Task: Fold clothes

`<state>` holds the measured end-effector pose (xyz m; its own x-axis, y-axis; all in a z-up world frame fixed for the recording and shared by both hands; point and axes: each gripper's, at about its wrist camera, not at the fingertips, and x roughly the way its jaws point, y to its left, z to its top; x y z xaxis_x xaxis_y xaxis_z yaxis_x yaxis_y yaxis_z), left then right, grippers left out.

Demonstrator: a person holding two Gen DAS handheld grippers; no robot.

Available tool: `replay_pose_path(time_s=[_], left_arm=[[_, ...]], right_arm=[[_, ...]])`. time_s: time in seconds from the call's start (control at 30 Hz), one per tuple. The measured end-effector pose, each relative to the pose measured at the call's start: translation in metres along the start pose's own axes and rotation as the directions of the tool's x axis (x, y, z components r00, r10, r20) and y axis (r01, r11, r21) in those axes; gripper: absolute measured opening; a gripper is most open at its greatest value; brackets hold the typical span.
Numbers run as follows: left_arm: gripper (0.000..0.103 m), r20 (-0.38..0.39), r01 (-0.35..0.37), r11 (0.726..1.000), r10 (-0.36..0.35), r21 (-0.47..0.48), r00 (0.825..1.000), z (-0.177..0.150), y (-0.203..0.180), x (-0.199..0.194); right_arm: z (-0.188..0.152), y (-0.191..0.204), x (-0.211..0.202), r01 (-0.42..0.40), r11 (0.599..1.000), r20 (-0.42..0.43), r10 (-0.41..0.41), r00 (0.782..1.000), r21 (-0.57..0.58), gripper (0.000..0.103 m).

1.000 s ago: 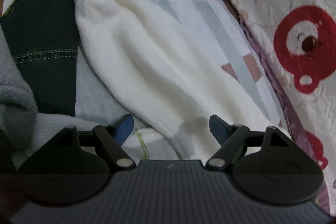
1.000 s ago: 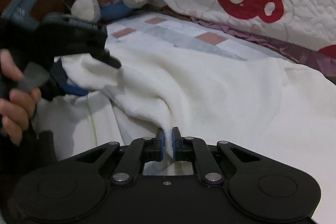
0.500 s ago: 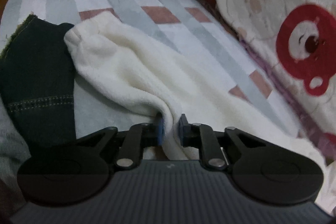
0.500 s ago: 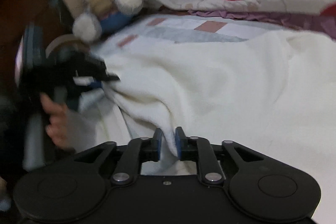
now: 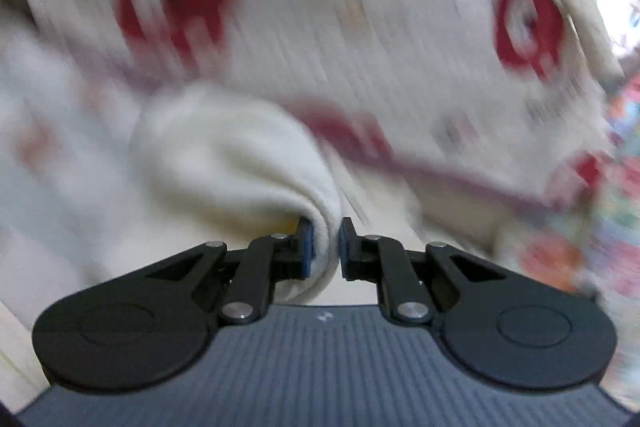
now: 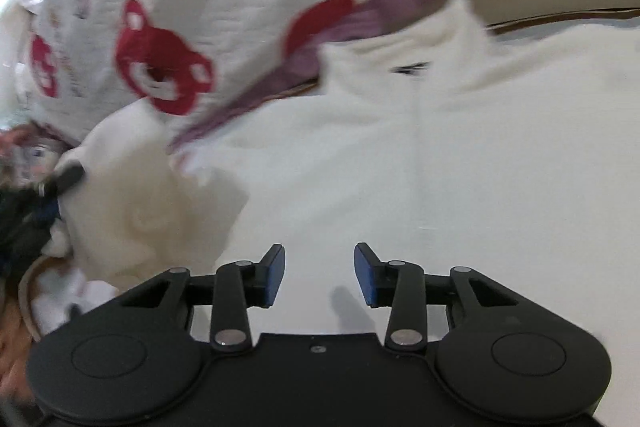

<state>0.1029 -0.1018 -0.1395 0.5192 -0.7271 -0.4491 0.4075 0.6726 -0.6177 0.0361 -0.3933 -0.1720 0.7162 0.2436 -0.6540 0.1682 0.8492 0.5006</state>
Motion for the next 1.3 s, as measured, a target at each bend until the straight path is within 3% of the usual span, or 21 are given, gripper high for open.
replay_pose_path(time_s=[0.07, 0.17, 0.23, 0.3, 0.33, 0.4, 0.53, 0.6, 0.67, 0.77, 0.83, 0.97, 1.03, 1.07, 1.1, 1.13, 1.2, 1.27, 1.3], left_arm=[[0.012, -0.158, 0.013, 0.999, -0.021, -0.053, 0.987, -0.027, -0.001, 0.032], [0.012, -0.249, -0.049, 0.998, 0.058, 0.04, 0.967, -0.045, -0.006, 0.059], [0.014, -0.27, -0.035, 0.999, 0.044, 0.041, 0.962, -0.044, -0.005, 0.062], [0.03, -0.331, 0.027, 0.999, -0.011, 0.043, 0.943, -0.04, -0.003, 0.061], [0.049, -0.369, 0.064, 0.996, -0.04, 0.054, 0.929, -0.037, -0.003, 0.06], [0.051, -0.429, 0.13, 0.989, -0.085, 0.077, 0.899, -0.031, -0.002, 0.056], [0.052, -0.283, 0.115, 0.99, -0.088, 0.078, 0.955, 0.006, 0.016, 0.012], [0.056, -0.196, 0.045, 0.999, -0.04, 0.018, 0.98, 0.021, 0.039, -0.002], [0.056, -0.126, -0.049, 0.998, 0.044, -0.036, 0.991, 0.03, 0.062, -0.01], [0.053, -0.111, -0.207, 0.978, 0.207, 0.011, 0.972, 0.03, 0.075, -0.007], [0.053, -0.118, -0.213, 0.977, 0.211, -0.003, 0.97, 0.028, 0.081, -0.006], [0.053, -0.103, -0.232, 0.972, 0.233, 0.025, 0.967, 0.027, 0.078, -0.006], [0.053, -0.093, -0.249, 0.968, 0.252, 0.044, 0.963, 0.028, 0.077, -0.004], [0.056, -0.086, -0.243, 0.97, 0.244, 0.028, 0.966, 0.03, 0.078, -0.003], [0.056, -0.076, -0.234, 0.972, 0.234, 0.01, 0.969, 0.03, 0.08, -0.005], [0.056, -0.065, -0.225, 0.974, 0.224, -0.01, 0.972, 0.031, 0.081, -0.01], [0.058, -0.052, -0.221, 0.975, 0.219, -0.019, 0.974, 0.034, 0.083, -0.015], [0.058, -0.043, -0.225, 0.974, 0.224, -0.012, 0.974, 0.038, 0.085, -0.019], [0.058, -0.037, -0.227, 0.974, 0.226, -0.012, 0.973, 0.039, 0.086, -0.021]], right_arm=[[0.0, -0.014, -0.003, 0.011, 0.999, 0.005, -0.011, 1.0, 0.043, 0.044], [-0.001, -0.021, -0.001, -0.022, 0.996, -0.006, 0.022, 1.0, 0.091, 0.044], [0.0, -0.018, 0.001, -0.049, 0.994, -0.011, 0.051, 0.999, 0.096, 0.044], [0.002, -0.012, 0.001, -0.073, 0.992, -0.001, 0.074, 0.997, 0.1, 0.044], [0.004, -0.012, 0.002, -0.083, 0.99, 0.0, 0.083, 0.997, 0.117, 0.044], [0.005, -0.009, -0.001, -0.085, 0.987, -0.004, 0.087, 0.996, 0.133, 0.044], [0.013, 0.01, -0.009, -0.014, 1.0, -0.025, 0.014, 1.0, -0.003, 0.045], [0.017, 0.023, -0.013, 0.016, 0.995, -0.038, -0.019, 0.999, -0.094, 0.045], [0.017, 0.04, -0.009, 0.038, 0.983, -0.037, -0.046, 0.998, -0.177, 0.045], [0.014, 0.065, 0.013, 0.073, 0.967, -0.026, -0.081, 0.996, -0.245, 0.049], [0.012, 0.08, 0.031, 0.096, 0.948, -0.034, -0.112, 0.993, -0.302, 0.054], [0.006, 0.1, 0.069, 0.248, 0.856, 0.049, -0.254, 0.966, -0.454, 0.061], [0.011, 0.092, 0.089, 0.278, 0.866, 0.036, -0.29, 0.956, -0.417, 0.066], [0.014, 0.085, 0.096, 0.253, 0.888, 0.007, -0.272, 0.962, -0.384, 0.065], [0.019, 0.076, 0.1, 0.199, 0.916, -0.028, -0.222, 0.975, -0.348, 0.035], [0.024, 0.069, 0.103, 0.146, 0.939, -0.057, -0.172, 0.983, -0.313, 0.019], [0.041, 0.063, 0.091, 0.068, 0.958, -0.06, -0.088, 0.994, -0.278, 0.013], [0.057, 0.06, 0.055, -0.033, 0.966, 0.043, 0.045, 0.998, -0.255, 0.012], [0.065, 0.056, 0.026, -0.093, 0.963, 0.14, 0.131, 0.981, -0.253, 0.012]])
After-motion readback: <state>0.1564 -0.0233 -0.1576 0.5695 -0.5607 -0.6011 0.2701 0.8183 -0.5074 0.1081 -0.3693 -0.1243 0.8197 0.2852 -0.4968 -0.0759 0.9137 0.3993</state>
